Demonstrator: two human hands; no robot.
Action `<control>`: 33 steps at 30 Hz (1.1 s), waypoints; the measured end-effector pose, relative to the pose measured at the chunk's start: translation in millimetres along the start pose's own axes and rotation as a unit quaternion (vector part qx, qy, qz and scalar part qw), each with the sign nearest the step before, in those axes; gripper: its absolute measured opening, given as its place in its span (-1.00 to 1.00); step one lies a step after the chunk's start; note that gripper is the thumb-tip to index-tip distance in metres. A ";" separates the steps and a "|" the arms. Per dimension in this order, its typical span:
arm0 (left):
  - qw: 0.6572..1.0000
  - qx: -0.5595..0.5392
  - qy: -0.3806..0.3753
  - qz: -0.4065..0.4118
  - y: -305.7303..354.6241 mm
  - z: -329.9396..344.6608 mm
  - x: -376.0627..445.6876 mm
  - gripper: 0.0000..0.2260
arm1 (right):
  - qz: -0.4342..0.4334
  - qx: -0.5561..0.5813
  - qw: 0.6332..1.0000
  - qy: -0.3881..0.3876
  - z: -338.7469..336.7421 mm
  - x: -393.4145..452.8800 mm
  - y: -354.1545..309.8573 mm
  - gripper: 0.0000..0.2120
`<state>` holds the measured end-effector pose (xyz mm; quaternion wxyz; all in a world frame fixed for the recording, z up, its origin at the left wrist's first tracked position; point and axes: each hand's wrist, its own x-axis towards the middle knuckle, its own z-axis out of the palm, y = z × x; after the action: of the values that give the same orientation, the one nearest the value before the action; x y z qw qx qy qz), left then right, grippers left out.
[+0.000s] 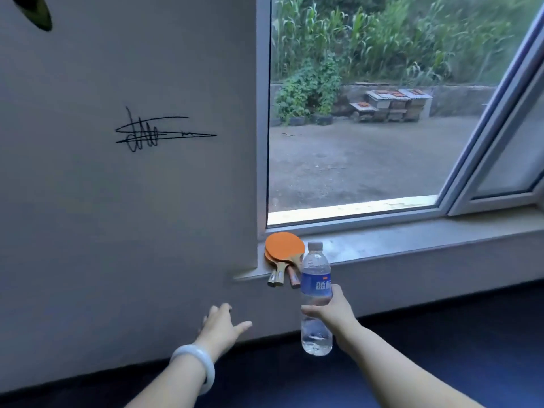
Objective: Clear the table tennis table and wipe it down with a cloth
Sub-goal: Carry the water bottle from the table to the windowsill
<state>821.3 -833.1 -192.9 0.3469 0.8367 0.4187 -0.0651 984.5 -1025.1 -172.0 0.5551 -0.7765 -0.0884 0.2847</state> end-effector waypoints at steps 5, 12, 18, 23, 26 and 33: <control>0.998 0.023 -0.030 0.040 82.4 32.9 43.7 -0.38 | 0.018 0.022 0.999 0.037 -70.5 48.1 7.7 -0.54; 0.999 0.002 -0.023 0.048 169.1 66.3 97.4 -0.42 | 0.015 -0.014 0.999 0.025 -155.0 137.3 6.3 -0.52; 1.000 -0.001 -0.019 -0.003 191.5 72.9 132.8 -0.46 | 0.016 -0.071 0.997 -0.011 -167.6 208.4 -2.7 -0.55; 1.000 0.013 -0.012 -0.025 196.6 62.6 185.1 -0.48 | 0.010 -0.095 0.995 -0.040 -137.2 261.4 -18.8 -0.62; 0.999 0.006 -0.010 -0.034 196.9 55.1 218.2 -0.36 | 0.000 -0.112 0.993 -0.041 -117.5 289.6 -28.1 -0.71; 0.997 -0.013 -0.014 -0.072 188.8 53.7 267.0 -0.30 | -0.019 -0.113 0.993 -0.023 -81.9 344.1 -38.2 -0.58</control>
<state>1142.9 -769.4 -240.7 0.3578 0.7990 0.4738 -0.0960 1318.5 -921.5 -237.3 0.4669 -0.8259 -0.1476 0.2795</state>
